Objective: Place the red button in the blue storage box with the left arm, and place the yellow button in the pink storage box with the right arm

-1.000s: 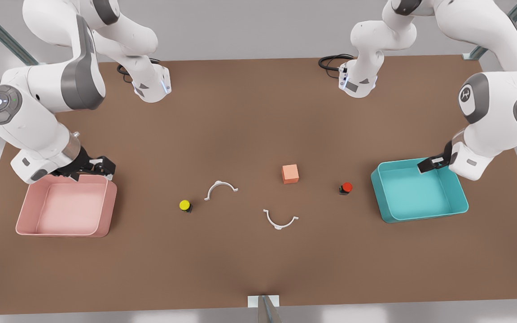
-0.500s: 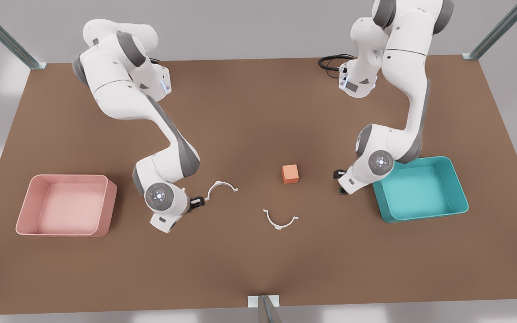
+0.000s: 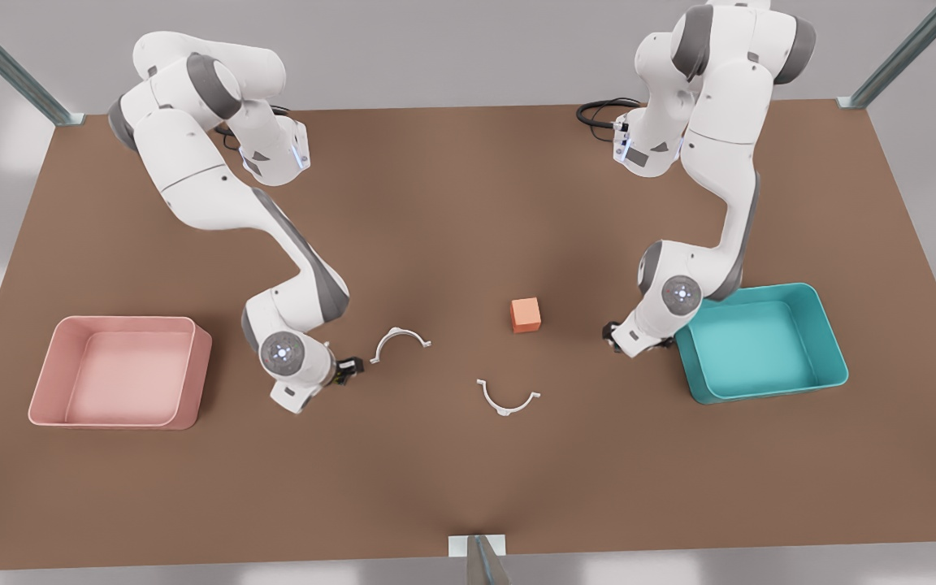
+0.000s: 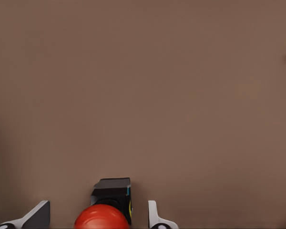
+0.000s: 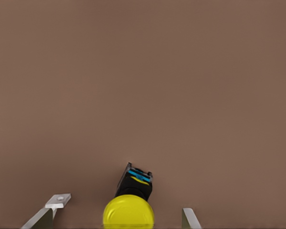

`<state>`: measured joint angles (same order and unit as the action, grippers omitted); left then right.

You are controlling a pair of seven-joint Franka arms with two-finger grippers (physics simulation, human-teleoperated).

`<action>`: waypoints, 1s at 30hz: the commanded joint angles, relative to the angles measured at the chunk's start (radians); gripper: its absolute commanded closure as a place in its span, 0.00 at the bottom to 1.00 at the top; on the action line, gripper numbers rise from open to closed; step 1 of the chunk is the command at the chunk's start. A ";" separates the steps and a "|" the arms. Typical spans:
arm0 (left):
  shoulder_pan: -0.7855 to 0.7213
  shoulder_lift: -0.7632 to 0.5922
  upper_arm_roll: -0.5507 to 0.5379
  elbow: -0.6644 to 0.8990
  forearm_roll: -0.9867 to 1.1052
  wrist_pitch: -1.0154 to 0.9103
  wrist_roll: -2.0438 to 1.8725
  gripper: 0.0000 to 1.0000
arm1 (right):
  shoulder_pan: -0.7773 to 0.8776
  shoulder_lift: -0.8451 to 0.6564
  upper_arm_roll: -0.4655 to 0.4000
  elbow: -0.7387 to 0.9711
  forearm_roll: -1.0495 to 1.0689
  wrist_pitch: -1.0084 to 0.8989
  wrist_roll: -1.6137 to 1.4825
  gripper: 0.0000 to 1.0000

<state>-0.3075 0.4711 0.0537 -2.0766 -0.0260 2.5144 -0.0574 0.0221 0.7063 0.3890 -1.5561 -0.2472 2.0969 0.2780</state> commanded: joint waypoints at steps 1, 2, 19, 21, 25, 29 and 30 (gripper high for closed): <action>-0.001 -0.005 0.000 -0.016 0.001 0.034 0.027 0.00 | -0.002 -0.008 0.001 -0.024 -0.073 0.045 0.067 0.00; -0.001 -0.008 -0.001 -0.022 0.001 0.034 0.027 0.00 | -0.008 -0.013 0.002 -0.042 -0.110 0.046 0.069 0.00; -0.004 -0.046 -0.003 -0.037 0.001 0.032 0.025 0.54 | -0.113 0.041 0.065 -0.119 -0.178 0.273 0.063 0.00; 0.004 -0.078 -0.002 -0.039 0.001 0.029 0.028 0.56 | -0.111 0.048 0.065 -0.121 -0.181 0.272 0.063 0.03; 0.120 -0.230 -0.002 -0.039 0.001 -0.132 0.218 0.56 | -0.110 0.061 0.065 -0.119 -0.222 0.273 0.064 0.22; 0.304 -0.293 0.000 -0.039 -0.037 -0.232 0.577 0.56 | -0.110 0.067 0.065 -0.119 -0.224 0.273 0.064 0.25; 0.352 -0.290 0.000 -0.039 -0.038 -0.232 0.666 0.56 | -0.110 0.070 0.065 -0.119 -0.224 0.273 0.064 0.25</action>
<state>0.0186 0.1877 0.0538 -2.1156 -0.0412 2.3784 0.0844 -0.0876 0.7753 0.4538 -1.6760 -0.4637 2.3634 0.3352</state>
